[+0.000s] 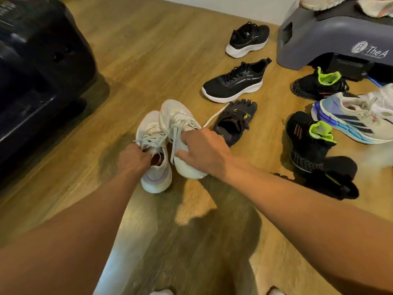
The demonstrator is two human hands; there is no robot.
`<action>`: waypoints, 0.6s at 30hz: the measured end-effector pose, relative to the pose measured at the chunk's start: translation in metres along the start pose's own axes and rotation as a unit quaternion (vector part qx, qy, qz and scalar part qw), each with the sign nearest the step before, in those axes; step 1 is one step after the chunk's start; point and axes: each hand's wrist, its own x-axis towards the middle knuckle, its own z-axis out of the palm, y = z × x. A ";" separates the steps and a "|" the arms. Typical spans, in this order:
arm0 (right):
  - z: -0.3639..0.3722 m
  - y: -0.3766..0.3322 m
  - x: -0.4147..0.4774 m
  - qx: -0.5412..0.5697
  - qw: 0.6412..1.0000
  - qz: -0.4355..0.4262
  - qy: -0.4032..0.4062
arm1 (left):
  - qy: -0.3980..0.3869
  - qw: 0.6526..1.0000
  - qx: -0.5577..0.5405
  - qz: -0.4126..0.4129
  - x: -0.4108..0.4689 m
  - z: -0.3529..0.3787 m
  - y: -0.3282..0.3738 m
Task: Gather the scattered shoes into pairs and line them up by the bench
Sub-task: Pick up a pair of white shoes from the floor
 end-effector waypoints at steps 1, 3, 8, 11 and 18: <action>0.009 -0.005 0.001 -0.007 1.000 -0.004 -0.001 | 0.000 1.000 0.001 -0.001 -0.002 -0.001 -0.007; 0.022 -0.014 0.002 -0.017 1.000 -0.001 0.003 | 0.033 0.998 0.037 0.031 -0.013 -0.005 -0.014; 0.039 -0.023 0.006 -0.052 0.998 0.044 0.014 | 0.114 0.903 0.236 0.341 -0.045 -0.014 -0.025; 0.043 -0.020 0.013 -0.053 0.994 0.086 -0.032 | -0.016 0.905 0.288 0.313 -0.049 -0.001 -0.026; 0.040 -0.034 0.008 -0.080 0.978 0.066 -0.179 | -0.102 0.950 0.189 0.228 -0.046 -0.005 -0.001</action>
